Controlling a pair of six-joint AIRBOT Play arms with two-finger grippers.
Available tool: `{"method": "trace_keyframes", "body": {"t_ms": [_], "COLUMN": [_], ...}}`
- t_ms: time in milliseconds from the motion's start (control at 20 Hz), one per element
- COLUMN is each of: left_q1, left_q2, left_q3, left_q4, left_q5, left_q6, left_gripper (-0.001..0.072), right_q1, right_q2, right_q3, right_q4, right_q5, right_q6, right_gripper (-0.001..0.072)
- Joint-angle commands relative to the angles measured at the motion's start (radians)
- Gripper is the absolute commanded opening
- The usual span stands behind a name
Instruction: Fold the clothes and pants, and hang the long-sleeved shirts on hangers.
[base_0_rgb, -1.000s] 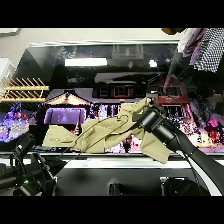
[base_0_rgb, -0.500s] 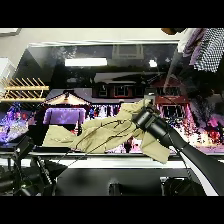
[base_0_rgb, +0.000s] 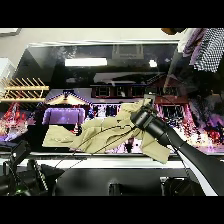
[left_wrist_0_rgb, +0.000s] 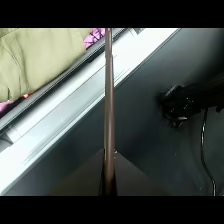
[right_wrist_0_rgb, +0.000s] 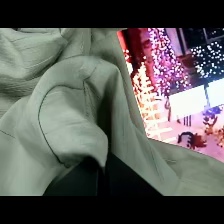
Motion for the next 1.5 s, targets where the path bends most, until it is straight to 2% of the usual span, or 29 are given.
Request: {"method": "trace_keyframes", "body": {"t_ms": [0,150,250,600,800,1050,1250,1450], "left_q1": [0.000,0.000,0.000,0.000,0.000,0.000,0.000,0.000], "left_q2": [-0.004,-0.037,-0.073,-0.092,-0.139,-0.268,-0.340,-0.402], "left_q3": [-0.014,-0.055,-0.064,-0.064,-0.078,-0.079,-0.079,-0.079], "left_q4": [0.003,-0.013,-0.043,-0.050,-0.053,-0.161,-0.174,-0.269], "left_q5": [0.062,0.151,0.160,0.157,0.270,0.383,0.489,0.514], "left_q6": [0.038,0.059,0.108,0.127,0.142,0.280,0.293,0.393], "left_gripper": [0.0011,0.0012,0.0012,0.0012,0.0012,0.0012,0.0012,0.0012], "right_q1": [0.000,0.001,0.001,0.001,0.001,0.001,0.001,0.001], "right_q2": [0.008,0.032,0.047,0.050,0.094,0.158,0.182,0.216], "right_q3": [0.001,0.001,0.001,0.002,0.005,0.005,0.005,0.005], "right_q4": [0.047,0.105,0.102,0.053,0.091,0.137,0.215,0.217], "right_q5": [-0.008,-0.041,-0.053,-0.070,-0.132,-0.174,-0.172,-0.190], "right_q6": [-0.007,-0.028,-0.028,-0.020,-0.056,-0.105,-0.161,-0.161], "right_gripper": [0.0030,0.0030,0.0030,0.0030,0.0029,0.0029,0.0029,0.0029]}}
